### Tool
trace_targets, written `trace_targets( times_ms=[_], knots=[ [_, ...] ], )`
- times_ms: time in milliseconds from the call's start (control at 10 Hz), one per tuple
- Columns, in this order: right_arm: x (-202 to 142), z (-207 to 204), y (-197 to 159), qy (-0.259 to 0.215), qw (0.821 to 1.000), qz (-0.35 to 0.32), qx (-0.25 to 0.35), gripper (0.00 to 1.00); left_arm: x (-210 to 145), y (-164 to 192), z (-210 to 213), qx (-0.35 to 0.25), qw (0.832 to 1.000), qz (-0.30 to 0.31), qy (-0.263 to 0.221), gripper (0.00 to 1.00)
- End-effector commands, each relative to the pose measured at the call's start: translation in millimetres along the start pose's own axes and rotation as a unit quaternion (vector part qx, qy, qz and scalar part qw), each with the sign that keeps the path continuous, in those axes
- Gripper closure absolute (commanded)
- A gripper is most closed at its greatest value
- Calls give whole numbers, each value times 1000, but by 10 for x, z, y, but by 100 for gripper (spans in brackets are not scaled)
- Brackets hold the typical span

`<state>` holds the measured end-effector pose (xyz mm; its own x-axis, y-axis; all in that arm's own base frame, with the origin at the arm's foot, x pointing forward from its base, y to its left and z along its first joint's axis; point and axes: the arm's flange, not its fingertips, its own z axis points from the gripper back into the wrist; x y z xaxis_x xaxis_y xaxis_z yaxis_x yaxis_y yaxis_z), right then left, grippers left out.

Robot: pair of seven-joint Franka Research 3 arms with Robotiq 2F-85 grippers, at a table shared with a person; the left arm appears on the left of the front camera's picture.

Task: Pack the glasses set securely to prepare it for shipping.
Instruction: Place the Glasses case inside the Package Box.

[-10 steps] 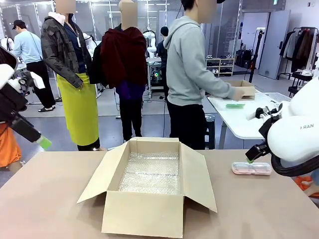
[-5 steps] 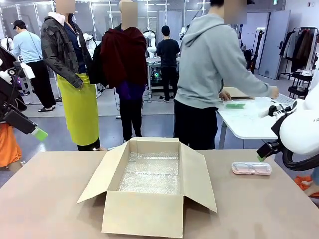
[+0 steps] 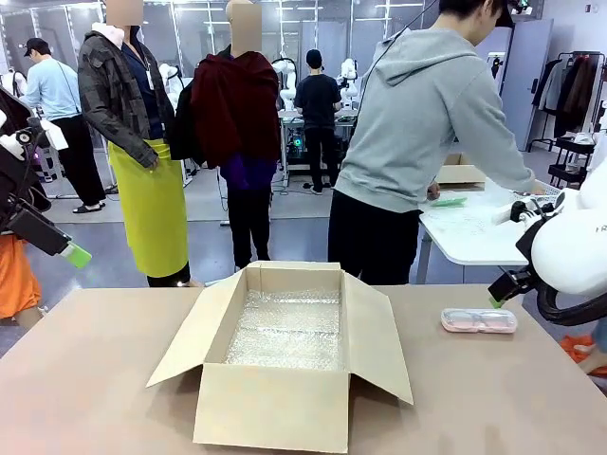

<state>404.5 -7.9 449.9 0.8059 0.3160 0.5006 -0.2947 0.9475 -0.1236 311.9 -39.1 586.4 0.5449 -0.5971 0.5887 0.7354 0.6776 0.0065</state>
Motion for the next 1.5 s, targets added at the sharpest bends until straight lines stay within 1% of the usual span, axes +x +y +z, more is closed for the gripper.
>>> trace_targets(
  times_ms=[0,200,300,400,500,600,700,800,900,1000,1100,1400],
  knots=[
    [-1,9,6,-1,1000,-1,0,0,-11,-2,0,-3,1000,0,-2,0],
    [0,0,0,0,1000,0,0,0,-11,-2,0,-3,1000,0,-2,0],
    [16,47,-96,16,1000,19,16,0,-11,-2,0,-3,1000,0,-2,0],
    [44,102,-154,23,998,62,-2,0,-11,-2,0,-3,1000,0,-2,0],
    [94,180,-218,48,990,129,39,0,-11,-2,0,-3,1000,0,-2,0],
    [184,225,-335,69,979,185,51,0,-11,-2,0,-3,1000,0,-2,0],
    [299,224,-456,85,966,238,48,0,-11,-2,0,-3,1000,0,-2,0],
    [407,207,-556,97,957,263,76,0,-11,-2,0,-3,1000,0,-2,0],
    [500,185,-633,117,947,287,88,0,-11,-2,0,-3,1000,0,-2,0],
    [552,173,-664,120,935,316,109,0,-11,-2,0,-3,1000,0,-2,0],
    [581,155,-683,113,920,355,124,0,-11,-2,0,-3,1000,0,-2,0],
    [481,121,-655,112,874,450,148,0,-11,-2,0,-3,1000,0,-2,0]
  ],
)
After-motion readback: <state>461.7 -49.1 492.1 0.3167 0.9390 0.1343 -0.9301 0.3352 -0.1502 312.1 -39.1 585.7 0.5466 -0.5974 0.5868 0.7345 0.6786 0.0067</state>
